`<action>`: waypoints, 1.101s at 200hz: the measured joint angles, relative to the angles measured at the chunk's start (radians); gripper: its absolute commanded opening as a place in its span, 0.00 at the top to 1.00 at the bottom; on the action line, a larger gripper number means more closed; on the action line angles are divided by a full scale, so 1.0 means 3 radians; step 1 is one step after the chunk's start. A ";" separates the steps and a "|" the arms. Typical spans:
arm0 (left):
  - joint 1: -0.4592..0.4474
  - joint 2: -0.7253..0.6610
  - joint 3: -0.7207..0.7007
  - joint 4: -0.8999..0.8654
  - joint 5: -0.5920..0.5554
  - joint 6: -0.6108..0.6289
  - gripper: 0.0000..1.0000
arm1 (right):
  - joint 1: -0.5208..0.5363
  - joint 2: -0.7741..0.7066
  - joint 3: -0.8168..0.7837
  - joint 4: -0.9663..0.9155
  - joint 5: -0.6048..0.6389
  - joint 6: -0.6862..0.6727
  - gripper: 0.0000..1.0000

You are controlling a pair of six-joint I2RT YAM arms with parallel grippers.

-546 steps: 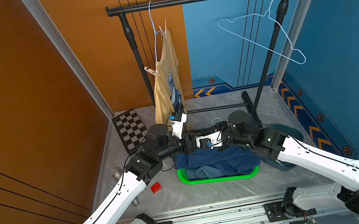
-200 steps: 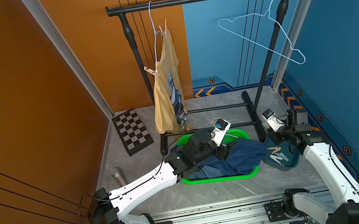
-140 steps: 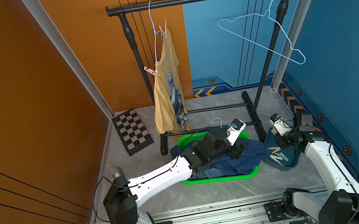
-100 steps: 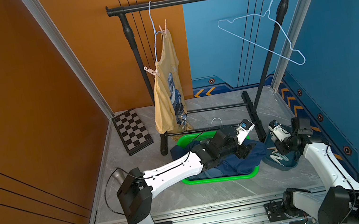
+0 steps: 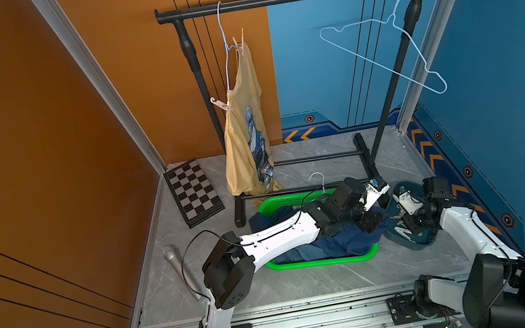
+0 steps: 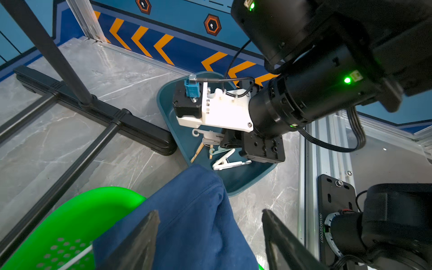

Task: Remove the clothespins securing t-shirts to the hanger
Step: Place the clothespin in the storage box, then pick up the hanger from the basket.

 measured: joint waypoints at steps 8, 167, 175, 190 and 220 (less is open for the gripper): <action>-0.0004 0.0020 0.0020 -0.0025 0.0015 -0.0001 0.28 | 0.0000 0.0032 0.0000 0.0019 0.0009 0.0000 0.85; 0.0019 -0.0275 -0.0085 -0.0215 0.0048 -0.0024 0.27 | 0.0313 0.0058 0.0392 0.0089 0.0230 0.0172 0.44; 0.0031 -0.0360 -0.0118 -0.0240 0.0043 -0.0024 0.27 | 0.0421 0.0058 0.0498 0.0094 0.0261 0.0193 0.42; 0.0055 -0.0530 -0.0195 -0.0264 0.0006 -0.0024 0.27 | 0.0660 0.0058 0.0697 0.0107 0.0294 0.0256 0.34; 0.0118 -0.0895 -0.0470 -0.0309 -0.0095 -0.0024 0.27 | 0.1138 0.0058 0.0899 0.0184 0.0362 0.0337 0.22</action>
